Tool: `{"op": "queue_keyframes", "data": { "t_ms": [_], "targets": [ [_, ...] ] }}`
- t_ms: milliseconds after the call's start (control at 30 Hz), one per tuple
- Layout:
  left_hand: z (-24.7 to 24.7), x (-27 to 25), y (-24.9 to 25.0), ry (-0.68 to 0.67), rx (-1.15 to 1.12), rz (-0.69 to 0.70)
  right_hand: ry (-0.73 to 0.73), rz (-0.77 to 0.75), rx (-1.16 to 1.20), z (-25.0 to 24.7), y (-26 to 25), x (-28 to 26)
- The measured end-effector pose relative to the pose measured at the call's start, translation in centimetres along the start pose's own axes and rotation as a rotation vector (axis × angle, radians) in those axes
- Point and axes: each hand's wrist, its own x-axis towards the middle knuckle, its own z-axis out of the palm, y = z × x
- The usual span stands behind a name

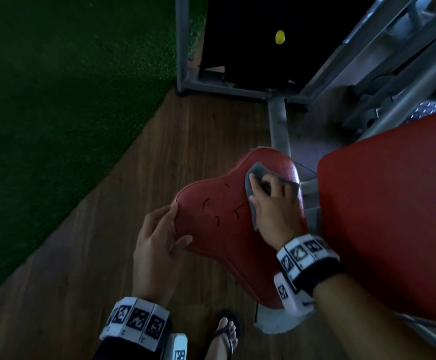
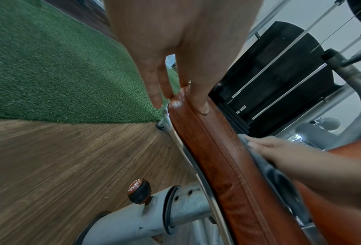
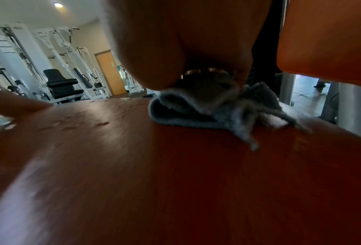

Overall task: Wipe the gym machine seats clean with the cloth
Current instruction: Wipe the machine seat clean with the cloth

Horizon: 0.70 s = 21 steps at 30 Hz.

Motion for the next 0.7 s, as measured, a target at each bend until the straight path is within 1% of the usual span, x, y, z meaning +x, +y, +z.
{"op": "queue_keyframes", "data": {
  "t_ms": [100, 167, 300, 433, 567, 700],
  "targets": [
    [0.0, 0.0, -0.1, -0.009, -0.002, -0.003, -0.049, 0.037, -0.001, -0.5, -0.1, 2.2],
    [0.0, 0.0, -0.1, -0.006, -0.003, -0.006, -0.039, 0.04, 0.011, -0.5, 0.0, 1.8],
    [0.1, 0.0, -0.1, 0.0, -0.007, -0.002, 0.001, -0.001, 0.052, 0.0, -0.2, -1.3],
    [-0.1, 0.0, 0.2, 0.004, 0.013, -0.011, 0.089, -0.034, 0.094, 0.8, -1.3, -5.6],
    [-0.1, 0.1, 0.0, 0.001, 0.015, 0.006, 0.055, -0.047, 0.1, 1.2, -2.9, -8.8],
    [-0.2, 0.2, 0.2, 0.013, 0.041, 0.021, -0.008, -0.013, 0.053, 1.1, -3.8, -8.5]
  ]
}}
